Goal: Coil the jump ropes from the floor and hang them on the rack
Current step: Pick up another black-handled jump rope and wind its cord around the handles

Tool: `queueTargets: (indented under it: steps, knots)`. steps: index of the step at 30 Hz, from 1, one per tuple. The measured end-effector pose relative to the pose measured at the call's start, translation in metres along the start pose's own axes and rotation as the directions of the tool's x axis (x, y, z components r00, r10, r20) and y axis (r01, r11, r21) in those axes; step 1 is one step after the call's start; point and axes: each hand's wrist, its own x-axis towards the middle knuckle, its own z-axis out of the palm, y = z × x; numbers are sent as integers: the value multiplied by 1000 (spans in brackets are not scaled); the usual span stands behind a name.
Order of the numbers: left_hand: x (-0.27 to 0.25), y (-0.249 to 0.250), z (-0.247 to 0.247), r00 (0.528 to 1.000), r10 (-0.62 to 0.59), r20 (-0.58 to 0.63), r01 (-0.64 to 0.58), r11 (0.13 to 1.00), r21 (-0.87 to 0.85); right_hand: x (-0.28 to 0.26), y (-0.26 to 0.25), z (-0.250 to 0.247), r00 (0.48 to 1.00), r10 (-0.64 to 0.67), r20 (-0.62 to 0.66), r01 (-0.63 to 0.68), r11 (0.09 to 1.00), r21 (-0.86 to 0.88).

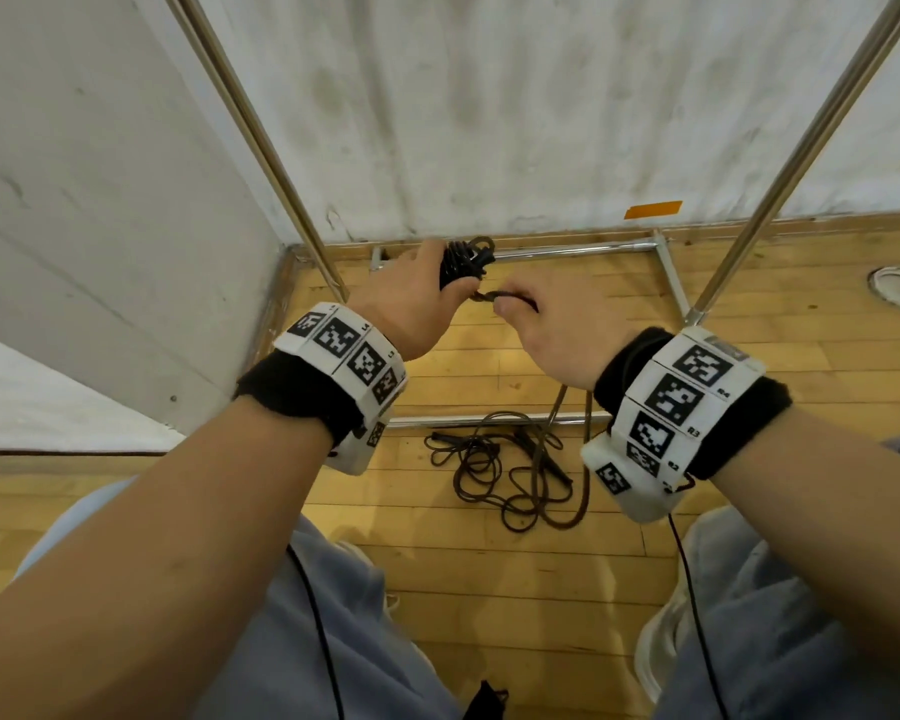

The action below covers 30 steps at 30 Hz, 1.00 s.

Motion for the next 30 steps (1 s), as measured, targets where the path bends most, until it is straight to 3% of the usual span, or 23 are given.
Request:
queueTargets:
  steps: [4, 9, 15, 20, 24, 30]
  knots:
    - [-6, -2, -3, 980, 108, 170, -87, 989, -122, 1, 4, -12, 996, -91, -25, 87, 987, -138]
    - [-8, 4, -11, 975, 178, 133, -164, 980, -111, 1, 4, -17, 984, -175, -8, 172, 973, -155]
    - [-10, 14, -20, 944, 267, 194, -244, 960, -133, 3, 5, -23, 984, -172, -32, 168, 979, -111]
    - [-17, 29, -23, 953, 284, 102, -261, 946, -194, 7, 4, -36, 982, -107, -153, 118, 991, 68]
    - [-20, 32, -22, 958, 286, -3, -283, 945, -162, 4, 1, -41, 985, -82, -151, 101, 988, 119]
    - [-25, 34, -30, 928, 365, -72, -372, 916, -147, 8, 0, -56, 981, -42, -187, 87, 967, 238]
